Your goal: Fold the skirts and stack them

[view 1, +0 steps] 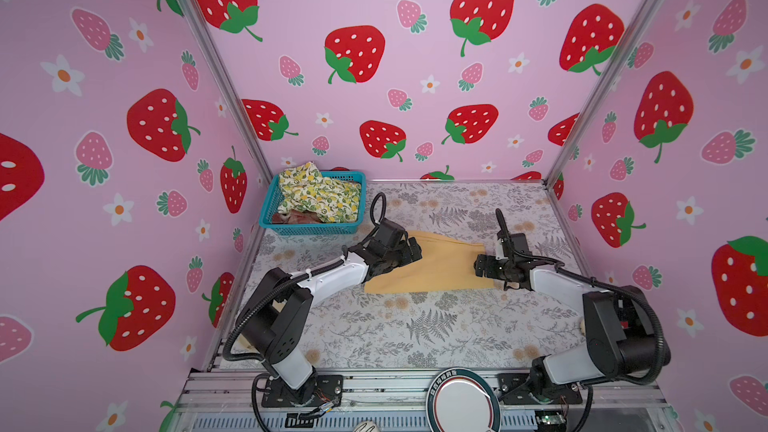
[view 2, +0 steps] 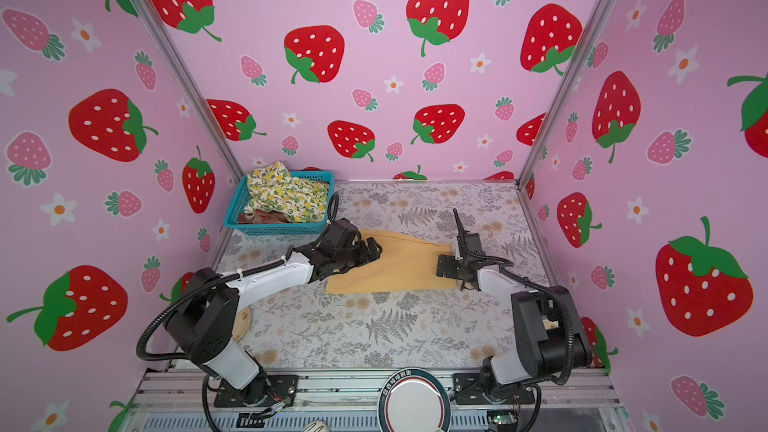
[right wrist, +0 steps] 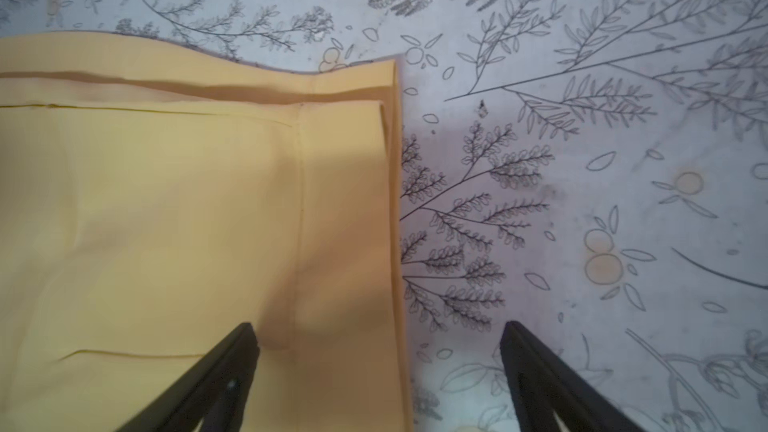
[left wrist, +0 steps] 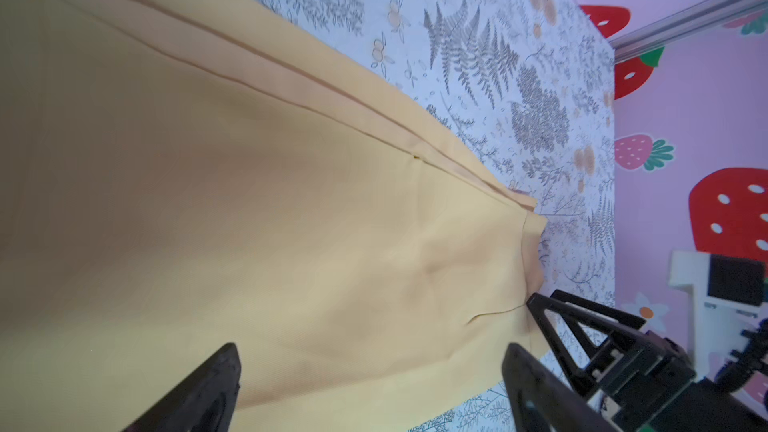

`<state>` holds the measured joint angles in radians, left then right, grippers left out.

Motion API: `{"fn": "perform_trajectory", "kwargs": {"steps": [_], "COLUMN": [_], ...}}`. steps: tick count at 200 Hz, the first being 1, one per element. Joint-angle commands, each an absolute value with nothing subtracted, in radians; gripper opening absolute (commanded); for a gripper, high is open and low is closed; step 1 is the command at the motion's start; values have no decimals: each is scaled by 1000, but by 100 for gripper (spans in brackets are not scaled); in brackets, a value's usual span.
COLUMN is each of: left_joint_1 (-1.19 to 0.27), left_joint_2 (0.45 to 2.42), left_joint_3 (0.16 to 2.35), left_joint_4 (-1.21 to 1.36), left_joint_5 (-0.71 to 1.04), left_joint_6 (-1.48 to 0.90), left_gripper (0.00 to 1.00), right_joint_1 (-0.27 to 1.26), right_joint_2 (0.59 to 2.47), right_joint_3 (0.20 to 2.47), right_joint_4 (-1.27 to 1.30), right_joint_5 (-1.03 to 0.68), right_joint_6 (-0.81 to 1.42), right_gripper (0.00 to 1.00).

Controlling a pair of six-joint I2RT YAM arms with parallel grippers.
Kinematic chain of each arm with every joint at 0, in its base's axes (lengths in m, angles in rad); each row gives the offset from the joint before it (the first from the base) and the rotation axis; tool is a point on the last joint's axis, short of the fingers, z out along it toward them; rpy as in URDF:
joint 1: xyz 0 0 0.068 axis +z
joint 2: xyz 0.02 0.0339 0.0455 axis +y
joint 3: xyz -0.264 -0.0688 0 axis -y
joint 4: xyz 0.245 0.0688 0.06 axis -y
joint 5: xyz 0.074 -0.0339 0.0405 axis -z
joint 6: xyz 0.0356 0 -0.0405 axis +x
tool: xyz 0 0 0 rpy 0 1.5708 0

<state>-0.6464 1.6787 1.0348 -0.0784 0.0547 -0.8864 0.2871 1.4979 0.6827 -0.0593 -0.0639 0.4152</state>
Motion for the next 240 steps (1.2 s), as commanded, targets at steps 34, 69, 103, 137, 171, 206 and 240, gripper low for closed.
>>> {"fn": "perform_trajectory", "kwargs": {"steps": [34,69,103,137,171,206,240], "left_joint_1": [-659,-659,-659,-660,-659,-667,-701], "left_joint_2": [1725,1745,1756,1755,1744,1735,1748], "left_joint_3": [1046,1050,1059,1068,1073,1090,1156], "left_joint_4": [-66,-65,-65,-73,-90,-96,-106], "left_joint_5": [74,77,80,81,75,75,87], "left_joint_6": [-891,-888,-891,-884,-873,-867,-856], "left_gripper": [99,99,99,99,99,99,99], "right_joint_1": [278,279,279,279,278,276,272], "right_joint_2": [1595,1629,1656,1677,1678,1651,1577], "right_joint_3": [701,697,674,667,667,693,750], "right_joint_4": [-13,-15,7,26,31,10,-73], "right_joint_5": [-185,-211,-237,-253,-249,-231,-167], "right_joint_6": [422,423,431,444,449,435,391], "right_gripper": [83,78,68,52,19,0,0]}}
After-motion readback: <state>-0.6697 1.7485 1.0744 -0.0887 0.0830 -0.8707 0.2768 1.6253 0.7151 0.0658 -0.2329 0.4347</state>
